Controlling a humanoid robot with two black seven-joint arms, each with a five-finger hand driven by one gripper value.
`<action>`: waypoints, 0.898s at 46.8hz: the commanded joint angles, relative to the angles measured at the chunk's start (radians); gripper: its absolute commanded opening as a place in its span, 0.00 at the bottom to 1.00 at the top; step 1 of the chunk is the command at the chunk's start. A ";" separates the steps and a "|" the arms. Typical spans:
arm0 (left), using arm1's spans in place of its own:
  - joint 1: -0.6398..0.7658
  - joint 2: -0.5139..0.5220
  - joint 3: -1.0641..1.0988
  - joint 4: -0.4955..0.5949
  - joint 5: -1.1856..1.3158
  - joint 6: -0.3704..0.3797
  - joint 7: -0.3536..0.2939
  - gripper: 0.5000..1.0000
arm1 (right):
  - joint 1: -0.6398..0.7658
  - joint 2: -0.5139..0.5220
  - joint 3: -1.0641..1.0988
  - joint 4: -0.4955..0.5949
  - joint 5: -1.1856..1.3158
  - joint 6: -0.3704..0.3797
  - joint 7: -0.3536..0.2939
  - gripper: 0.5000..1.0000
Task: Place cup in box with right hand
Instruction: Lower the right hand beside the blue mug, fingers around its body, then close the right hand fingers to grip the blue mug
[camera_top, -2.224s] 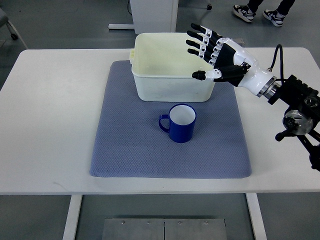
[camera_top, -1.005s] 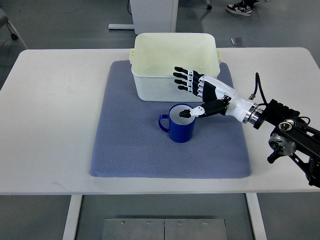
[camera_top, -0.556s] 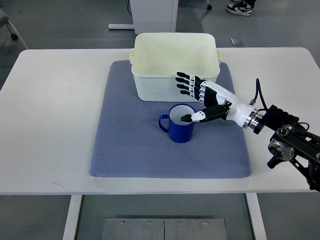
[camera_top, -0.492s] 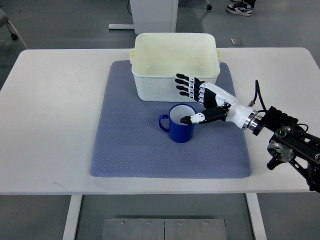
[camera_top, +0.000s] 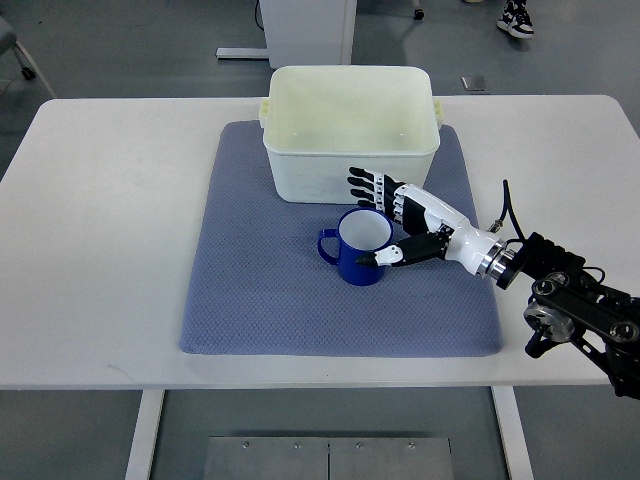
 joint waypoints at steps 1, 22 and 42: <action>0.000 0.000 0.003 0.000 0.000 0.000 0.000 1.00 | 0.000 0.014 -0.014 -0.009 0.000 -0.015 0.006 0.99; 0.000 0.000 0.003 0.002 0.000 0.000 0.000 1.00 | -0.012 0.082 -0.032 -0.078 0.003 -0.058 0.010 0.98; 0.000 0.000 0.003 0.000 0.000 0.000 0.000 1.00 | -0.012 0.113 -0.060 -0.140 0.015 -0.093 0.041 0.85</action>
